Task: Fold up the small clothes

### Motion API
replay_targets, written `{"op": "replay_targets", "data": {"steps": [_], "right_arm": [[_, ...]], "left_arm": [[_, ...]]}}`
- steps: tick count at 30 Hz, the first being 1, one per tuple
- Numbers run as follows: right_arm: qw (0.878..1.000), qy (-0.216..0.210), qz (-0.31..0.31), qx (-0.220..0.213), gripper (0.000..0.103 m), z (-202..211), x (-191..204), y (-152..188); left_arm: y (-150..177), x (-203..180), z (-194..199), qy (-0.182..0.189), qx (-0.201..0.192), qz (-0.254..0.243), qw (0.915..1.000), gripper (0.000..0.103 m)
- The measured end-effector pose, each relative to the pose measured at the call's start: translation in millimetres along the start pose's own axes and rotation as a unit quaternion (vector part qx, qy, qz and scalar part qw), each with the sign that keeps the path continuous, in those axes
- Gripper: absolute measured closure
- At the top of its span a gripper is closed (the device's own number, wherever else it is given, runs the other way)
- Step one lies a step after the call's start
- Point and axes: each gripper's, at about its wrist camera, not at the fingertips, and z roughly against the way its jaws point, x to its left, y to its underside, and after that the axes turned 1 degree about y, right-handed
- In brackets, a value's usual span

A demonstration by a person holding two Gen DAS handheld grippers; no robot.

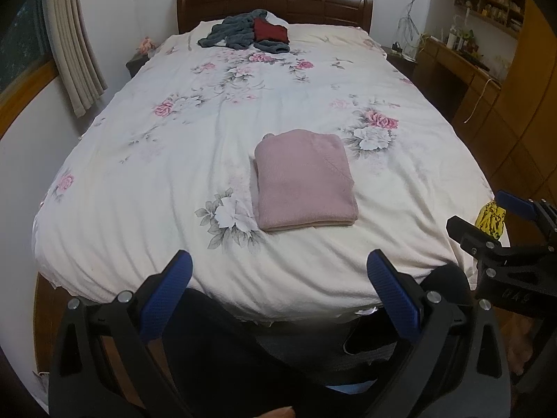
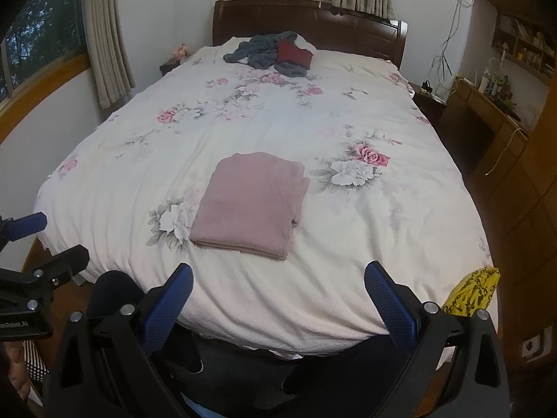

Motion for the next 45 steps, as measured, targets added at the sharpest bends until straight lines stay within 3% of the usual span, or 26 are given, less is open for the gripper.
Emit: {"op": "replay_targets", "data": {"steps": [24,45], "right_arm": [[1.000,-0.004,-0.002,-0.005,0.004,1,1,-1],[1.000,-0.005,-0.002,-0.001,0.004,-10,-1,-7]], "left_arm": [[0,1,4,0.002,-0.004,0.004,1.0000,0.003],[-6,6,-16,0.003,0.014,0.009,0.9999,0.003]]}}
